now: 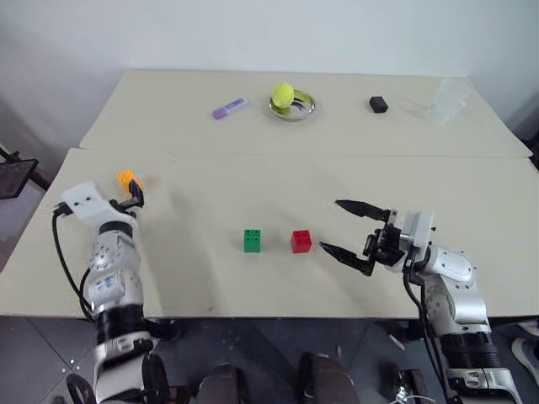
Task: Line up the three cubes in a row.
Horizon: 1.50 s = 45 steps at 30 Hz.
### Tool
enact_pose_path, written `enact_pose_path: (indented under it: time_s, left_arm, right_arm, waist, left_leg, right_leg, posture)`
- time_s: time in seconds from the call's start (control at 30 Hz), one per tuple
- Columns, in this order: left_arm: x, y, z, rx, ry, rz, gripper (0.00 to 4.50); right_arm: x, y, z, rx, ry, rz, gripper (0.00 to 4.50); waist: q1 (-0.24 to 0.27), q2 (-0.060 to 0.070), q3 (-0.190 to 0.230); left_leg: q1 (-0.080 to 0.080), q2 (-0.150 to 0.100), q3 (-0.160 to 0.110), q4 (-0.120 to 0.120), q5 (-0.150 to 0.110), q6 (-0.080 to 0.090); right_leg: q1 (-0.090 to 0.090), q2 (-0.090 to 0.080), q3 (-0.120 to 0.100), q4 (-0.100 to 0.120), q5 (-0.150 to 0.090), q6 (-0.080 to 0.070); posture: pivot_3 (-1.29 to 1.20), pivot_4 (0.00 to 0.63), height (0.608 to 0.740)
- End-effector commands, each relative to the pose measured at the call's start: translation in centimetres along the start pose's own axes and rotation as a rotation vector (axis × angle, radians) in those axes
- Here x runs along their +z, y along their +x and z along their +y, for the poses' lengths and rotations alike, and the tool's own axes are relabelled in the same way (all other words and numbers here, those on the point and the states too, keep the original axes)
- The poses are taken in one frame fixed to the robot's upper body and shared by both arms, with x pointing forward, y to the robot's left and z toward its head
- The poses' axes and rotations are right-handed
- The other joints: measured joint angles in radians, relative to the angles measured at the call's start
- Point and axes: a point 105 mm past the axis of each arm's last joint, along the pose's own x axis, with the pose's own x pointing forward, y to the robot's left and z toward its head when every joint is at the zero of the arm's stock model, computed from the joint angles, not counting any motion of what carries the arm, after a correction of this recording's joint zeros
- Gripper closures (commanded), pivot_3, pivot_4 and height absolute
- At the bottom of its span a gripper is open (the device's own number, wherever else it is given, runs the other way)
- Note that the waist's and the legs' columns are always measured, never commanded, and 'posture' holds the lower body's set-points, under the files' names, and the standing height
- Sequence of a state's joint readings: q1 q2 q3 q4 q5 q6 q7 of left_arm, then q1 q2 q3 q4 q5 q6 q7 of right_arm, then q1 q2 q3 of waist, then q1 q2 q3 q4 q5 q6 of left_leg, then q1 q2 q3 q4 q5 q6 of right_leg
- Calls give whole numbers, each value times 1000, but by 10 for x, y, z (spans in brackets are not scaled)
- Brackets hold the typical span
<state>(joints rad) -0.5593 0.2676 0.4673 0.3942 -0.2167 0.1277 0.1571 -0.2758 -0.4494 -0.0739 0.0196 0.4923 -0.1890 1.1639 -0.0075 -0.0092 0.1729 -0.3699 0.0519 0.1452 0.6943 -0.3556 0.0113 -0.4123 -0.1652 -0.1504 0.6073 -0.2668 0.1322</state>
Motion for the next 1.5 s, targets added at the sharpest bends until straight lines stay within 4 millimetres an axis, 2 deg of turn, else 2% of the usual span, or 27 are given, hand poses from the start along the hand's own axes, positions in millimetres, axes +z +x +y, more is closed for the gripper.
enact_pose_path:
  time_s: [0.03,0.13,0.2,0.23,0.33,0.43,0.57,0.6,0.67,0.73,0.8,0.87,0.93,1.03,1.23,1.5]
  left_arm:
    - [10,18,-5,48,28,-17,43]
    - [10,27,-14,59,31,-4,43]
    - [13,30,-12,93,34,-13,43]
    - [14,31,-10,108,37,-18,217]
    - [15,34,-11,111,33,-14,889]
    - [11,34,-19,79,51,12,1739]
    - [7,28,-17,53,56,27,2939]
    - [8,27,-17,31,47,22,3001]
    - [19,22,-25,-135,-2,-29,3000]
    - [33,5,-49,-497,10,-88,3000]
    - [37,-27,-73,-913,26,-74,3000]
    - [27,-51,-74,-1174,155,-11,3000]
    - [12,-67,-66,-1365,334,93,3000]
    - [9,-85,-67,-1638,386,159,3000]
    - [-25,-98,-76,-1883,508,331,3000]
    - [-34,-94,-74,-1878,557,369,3000]
  right_arm:
    - [14,6,3,12,-24,-31,0]
    - [15,7,3,10,-16,-30,0]
    - [15,7,3,4,-14,-26,0]
    - [15,6,3,2,-14,-22,0]
    - [15,4,3,1,-14,-10,0]
    - [17,4,1,4,-19,-8,0]
    - [18,6,-1,5,-25,-9,0]
    - [18,6,-1,5,-26,-9,0]
    - [18,6,-1,1,-31,-8,0]
    - [19,2,-2,-12,-36,1,0]
    - [19,-2,-2,-23,-34,13,0]
    - [18,-5,-1,-20,-30,29,0]
    - [19,-8,-1,-18,-30,44,0]
    - [22,-14,-4,-33,-46,70,0]
    - [26,-28,7,-43,-22,128,0]
    - [27,-33,13,-73,-11,145,0]
  waist:
    - [3,0,0]
    - [6,-1,0]
    - [6,-1,0]
    - [5,-1,0]
    - [5,-1,0]
    - [4,-1,1]
    - [4,-1,1]
    - [4,-1,1]
    - [3,-1,1]
    - [1,-1,1]
    - [-1,-1,1]
    - [-1,0,1]
    - [0,0,1]
    - [6,1,1]
    - [9,1,1]
    - [2,0,1]
  left_leg:
    - [0,0,0,0,0,0]
    - [0,0,0,1,0,0]
    - [0,0,-1,1,0,0]
    - [0,0,-1,1,0,0]
    - [0,0,-1,0,0,0]
    - [0,0,-1,0,0,0]
    - [0,0,-1,0,0,0]
    - [0,0,-1,0,0,0]
    - [0,0,-1,0,0,0]
    - [0,0,-1,0,0,-1]
    - [-1,1,0,0,1,-1]
    - [-1,1,1,0,1,-1]
    - [0,1,1,0,1,-2]
    - [0,1,2,0,1,-2]
    - [-2,1,1,0,0,-1]
    - [-1,1,1,1,0,-1]
  right_leg:
    - [0,0,0,0,0,0]
    - [1,0,-1,-1,0,0]
    - [1,0,-1,-1,0,0]
    - [1,0,-1,-2,0,1]
    - [1,0,-1,-1,0,1]
    - [1,0,-1,-1,0,1]
    - [1,0,-1,-1,0,1]
    - [1,0,-1,-1,0,1]
    - [1,0,-1,-1,0,1]
    - [1,0,-1,-1,0,1]
    - [0,1,-1,-1,0,1]
    - [-1,1,-1,0,0,1]
    - [0,1,-1,-1,0,0]
    - [0,1,0,-2,-1,0]
    - [0,1,-1,-2,-1,-1]
    - [0,1,0,0,-1,-1]
  posture:
    - [0,150,740]
    - [0,150,740]
    - [0,150,740]
    - [0,150,740]
    - [0,150,740]
    - [0,150,740]
    - [0,150,740]
    - [0,150,740]
    - [0,150,740]
    - [0,150,740]
    - [0,150,740]
    - [0,150,740]
    - [0,150,740]
    - [0,150,740]
    - [0,150,740]
    - [0,150,740]
